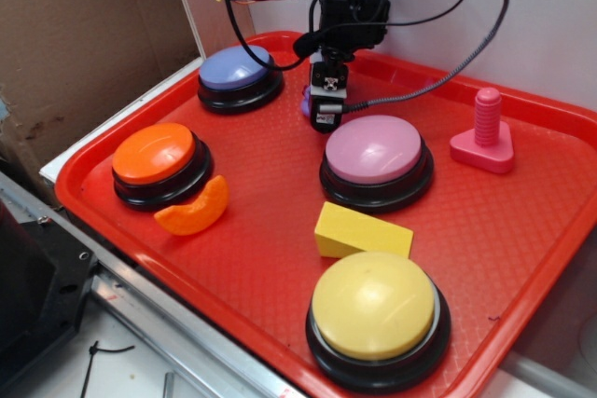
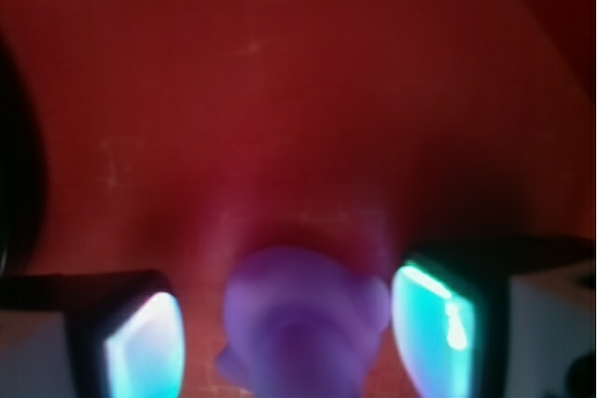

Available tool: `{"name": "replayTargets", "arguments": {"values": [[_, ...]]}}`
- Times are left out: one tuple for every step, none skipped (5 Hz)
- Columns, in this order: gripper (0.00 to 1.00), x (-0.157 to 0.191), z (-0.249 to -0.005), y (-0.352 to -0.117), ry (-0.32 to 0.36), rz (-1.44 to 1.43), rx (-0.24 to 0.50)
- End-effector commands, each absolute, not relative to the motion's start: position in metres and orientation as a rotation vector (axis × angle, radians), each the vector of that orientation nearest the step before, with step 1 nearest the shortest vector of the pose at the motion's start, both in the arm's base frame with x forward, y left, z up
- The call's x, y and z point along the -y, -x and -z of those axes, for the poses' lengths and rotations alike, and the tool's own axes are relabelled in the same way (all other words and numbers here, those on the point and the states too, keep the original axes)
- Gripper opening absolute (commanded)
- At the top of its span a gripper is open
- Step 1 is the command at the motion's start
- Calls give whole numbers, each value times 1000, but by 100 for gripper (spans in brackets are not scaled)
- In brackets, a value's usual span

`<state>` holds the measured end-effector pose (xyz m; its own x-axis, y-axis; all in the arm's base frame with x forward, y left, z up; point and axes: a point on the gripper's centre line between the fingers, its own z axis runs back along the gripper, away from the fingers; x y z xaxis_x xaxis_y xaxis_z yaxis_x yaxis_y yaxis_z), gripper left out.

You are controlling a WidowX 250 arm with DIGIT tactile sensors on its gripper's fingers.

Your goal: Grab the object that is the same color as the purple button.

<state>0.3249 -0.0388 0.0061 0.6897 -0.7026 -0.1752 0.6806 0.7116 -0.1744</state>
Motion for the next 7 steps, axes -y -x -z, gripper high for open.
{"name": "replayTargets", "arguments": {"values": [[0,48,-3,-308,127,780,-254],[0,49,-44,-302,95,675,-244],[0,65,-93,-276,81,426,-170],[0,80,-142,-229,106,212,-99],[0,81,-191,-194,119,116,-68],[0,81,-240,-189,85,40,-50],[0,78,-235,-191,77,-1,-57]]}}
